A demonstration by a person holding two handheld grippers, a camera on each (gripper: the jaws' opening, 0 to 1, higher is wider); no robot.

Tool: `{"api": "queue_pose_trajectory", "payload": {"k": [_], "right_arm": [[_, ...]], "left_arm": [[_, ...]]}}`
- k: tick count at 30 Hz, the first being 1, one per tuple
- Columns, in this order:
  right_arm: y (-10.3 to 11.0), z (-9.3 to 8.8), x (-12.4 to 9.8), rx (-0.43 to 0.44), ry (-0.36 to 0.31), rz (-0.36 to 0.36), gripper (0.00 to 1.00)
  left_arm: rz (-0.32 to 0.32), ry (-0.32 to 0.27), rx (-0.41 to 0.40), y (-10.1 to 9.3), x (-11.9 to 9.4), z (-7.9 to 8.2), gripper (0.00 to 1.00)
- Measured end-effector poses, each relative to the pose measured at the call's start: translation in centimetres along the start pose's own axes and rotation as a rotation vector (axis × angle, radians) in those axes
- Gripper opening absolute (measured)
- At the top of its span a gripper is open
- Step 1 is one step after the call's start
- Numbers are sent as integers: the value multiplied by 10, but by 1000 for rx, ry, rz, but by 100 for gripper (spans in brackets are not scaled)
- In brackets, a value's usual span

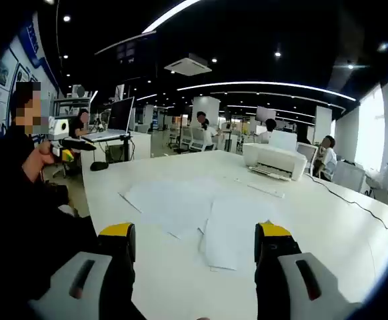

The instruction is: Organize the stack of printing papers by aligning and flattening the scattered papers on the table

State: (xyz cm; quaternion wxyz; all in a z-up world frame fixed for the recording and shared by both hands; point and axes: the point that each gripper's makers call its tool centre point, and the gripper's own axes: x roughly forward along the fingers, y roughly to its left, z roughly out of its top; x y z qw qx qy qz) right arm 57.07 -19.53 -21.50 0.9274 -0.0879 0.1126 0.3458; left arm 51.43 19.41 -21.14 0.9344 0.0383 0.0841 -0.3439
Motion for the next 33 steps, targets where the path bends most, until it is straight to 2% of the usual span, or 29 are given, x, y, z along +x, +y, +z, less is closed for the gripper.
{"api": "queue_pose_trajectory", "payload": {"k": [33], "right_arm": [[0, 0, 3, 5, 6, -6, 67]], "left_arm": [[-7, 5, 2, -2, 2, -1, 78]]}}
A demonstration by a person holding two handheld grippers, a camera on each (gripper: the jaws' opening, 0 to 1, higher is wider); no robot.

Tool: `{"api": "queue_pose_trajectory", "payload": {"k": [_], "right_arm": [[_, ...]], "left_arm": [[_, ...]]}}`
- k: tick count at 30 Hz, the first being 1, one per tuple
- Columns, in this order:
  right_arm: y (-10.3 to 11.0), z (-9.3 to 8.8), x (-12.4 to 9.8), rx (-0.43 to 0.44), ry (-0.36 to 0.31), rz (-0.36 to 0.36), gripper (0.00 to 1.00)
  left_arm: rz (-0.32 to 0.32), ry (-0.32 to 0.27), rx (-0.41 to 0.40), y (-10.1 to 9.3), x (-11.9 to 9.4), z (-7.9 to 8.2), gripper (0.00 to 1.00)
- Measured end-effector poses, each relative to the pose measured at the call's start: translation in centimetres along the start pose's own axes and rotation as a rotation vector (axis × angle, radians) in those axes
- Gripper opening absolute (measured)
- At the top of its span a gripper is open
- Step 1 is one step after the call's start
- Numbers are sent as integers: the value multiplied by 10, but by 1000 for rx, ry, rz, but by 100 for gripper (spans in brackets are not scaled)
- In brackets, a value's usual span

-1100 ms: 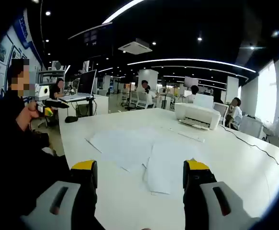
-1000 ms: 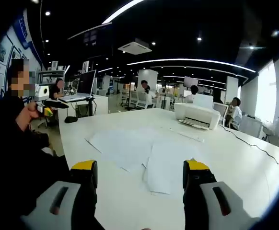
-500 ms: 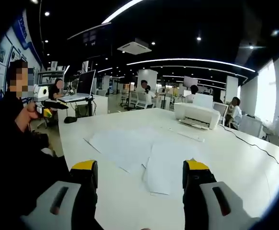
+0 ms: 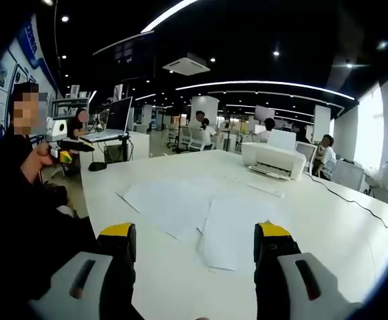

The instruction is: Organize the stack of printing papers by aligning and flattening the scattered papers on the table

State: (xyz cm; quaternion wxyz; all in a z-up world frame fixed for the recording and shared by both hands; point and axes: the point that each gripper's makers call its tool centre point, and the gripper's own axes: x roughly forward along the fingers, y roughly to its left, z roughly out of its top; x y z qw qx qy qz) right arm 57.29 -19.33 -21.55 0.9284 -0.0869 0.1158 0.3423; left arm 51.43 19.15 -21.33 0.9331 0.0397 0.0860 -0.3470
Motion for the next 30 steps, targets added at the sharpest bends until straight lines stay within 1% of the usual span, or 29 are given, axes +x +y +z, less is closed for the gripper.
{"api": "queue_pose_trajectory", "payload": {"k": [8, 13, 30], "right_arm": [[-1, -2, 2, 3, 3, 2, 67], [-2, -4, 3, 6, 9, 4, 67], [-7, -1, 7, -6, 10, -11, 66]], "left_arm": [[-5, 3, 3, -1, 1, -2, 77], [0, 4, -11, 0, 2, -3, 78], [-4, 9, -14, 0, 4, -5, 78]]}}
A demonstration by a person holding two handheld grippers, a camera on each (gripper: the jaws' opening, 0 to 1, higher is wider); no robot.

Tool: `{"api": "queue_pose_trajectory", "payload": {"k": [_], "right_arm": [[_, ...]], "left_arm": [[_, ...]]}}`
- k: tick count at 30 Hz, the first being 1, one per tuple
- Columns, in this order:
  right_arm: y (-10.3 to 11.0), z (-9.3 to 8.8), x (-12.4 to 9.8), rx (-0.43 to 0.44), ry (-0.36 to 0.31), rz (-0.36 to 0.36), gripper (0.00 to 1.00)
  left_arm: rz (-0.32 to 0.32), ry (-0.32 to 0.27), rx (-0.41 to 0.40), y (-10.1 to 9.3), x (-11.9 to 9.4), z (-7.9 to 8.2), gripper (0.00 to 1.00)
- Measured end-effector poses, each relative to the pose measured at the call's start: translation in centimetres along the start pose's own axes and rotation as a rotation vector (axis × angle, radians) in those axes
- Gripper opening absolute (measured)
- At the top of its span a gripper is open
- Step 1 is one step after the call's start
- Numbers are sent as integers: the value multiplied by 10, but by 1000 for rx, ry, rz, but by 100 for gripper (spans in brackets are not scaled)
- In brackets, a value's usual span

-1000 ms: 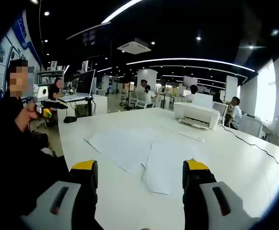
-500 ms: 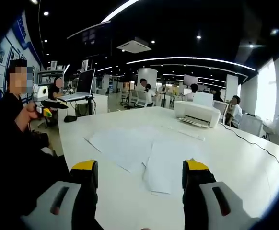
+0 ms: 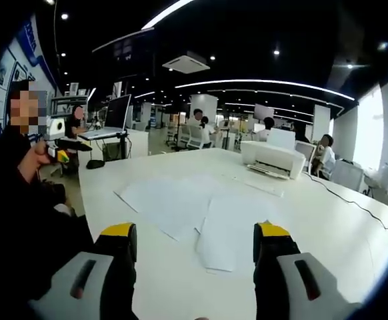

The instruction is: Organize the stack of printing papers by aligning and flattening the scattered papers on the table

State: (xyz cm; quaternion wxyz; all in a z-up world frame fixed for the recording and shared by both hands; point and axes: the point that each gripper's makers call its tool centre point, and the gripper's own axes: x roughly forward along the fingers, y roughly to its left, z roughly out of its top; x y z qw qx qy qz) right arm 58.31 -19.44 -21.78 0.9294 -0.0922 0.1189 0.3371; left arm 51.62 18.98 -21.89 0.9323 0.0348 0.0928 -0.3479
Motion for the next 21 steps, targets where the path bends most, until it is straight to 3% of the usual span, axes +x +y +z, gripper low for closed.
{"api": "queue_pose_trajectory", "payload": {"k": [21], "right_arm": [[-8, -3, 8, 10, 12, -9, 66]], "left_arm": [[-2, 0, -1, 0, 1, -1, 77]]}}
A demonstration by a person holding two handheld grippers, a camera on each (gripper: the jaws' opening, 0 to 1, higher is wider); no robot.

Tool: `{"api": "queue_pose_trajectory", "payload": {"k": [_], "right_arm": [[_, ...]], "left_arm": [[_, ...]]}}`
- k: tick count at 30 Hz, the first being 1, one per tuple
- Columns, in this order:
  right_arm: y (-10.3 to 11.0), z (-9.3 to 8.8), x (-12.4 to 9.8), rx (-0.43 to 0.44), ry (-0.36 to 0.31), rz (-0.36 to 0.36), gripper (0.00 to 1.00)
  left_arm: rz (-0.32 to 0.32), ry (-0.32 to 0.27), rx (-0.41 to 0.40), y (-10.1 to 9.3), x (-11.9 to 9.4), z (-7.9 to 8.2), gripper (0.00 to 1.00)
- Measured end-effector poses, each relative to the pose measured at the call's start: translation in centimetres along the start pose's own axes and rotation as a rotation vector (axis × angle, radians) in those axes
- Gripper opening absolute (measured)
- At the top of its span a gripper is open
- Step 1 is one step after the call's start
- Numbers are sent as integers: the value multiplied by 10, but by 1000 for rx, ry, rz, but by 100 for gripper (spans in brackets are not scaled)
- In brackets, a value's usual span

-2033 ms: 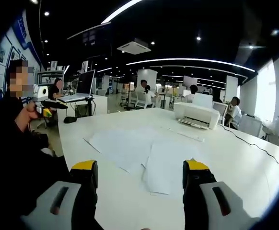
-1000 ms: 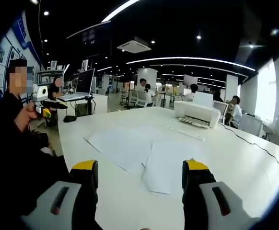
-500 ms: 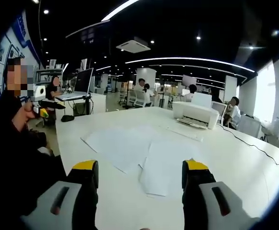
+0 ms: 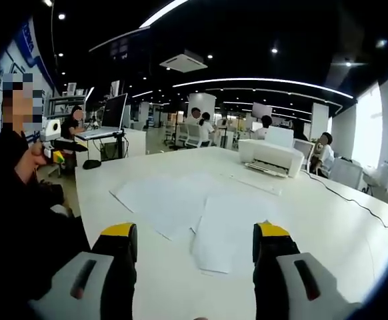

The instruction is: Organize the stack of printing papers by aligning and flattening the scattered papers on the table

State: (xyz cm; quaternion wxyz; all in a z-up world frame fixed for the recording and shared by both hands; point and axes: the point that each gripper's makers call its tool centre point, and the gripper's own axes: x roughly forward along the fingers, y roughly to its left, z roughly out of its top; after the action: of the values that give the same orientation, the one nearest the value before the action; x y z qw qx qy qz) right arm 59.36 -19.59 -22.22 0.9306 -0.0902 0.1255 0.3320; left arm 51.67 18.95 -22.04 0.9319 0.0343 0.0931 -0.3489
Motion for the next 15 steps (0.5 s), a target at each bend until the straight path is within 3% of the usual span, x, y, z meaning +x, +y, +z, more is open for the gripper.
{"api": "queue_pose_trajectory", "payload": {"k": [15], "right_arm": [[-7, -1, 4, 4, 3, -10, 65]], "left_arm": [[-11, 8, 9, -5, 5, 0, 77]]}}
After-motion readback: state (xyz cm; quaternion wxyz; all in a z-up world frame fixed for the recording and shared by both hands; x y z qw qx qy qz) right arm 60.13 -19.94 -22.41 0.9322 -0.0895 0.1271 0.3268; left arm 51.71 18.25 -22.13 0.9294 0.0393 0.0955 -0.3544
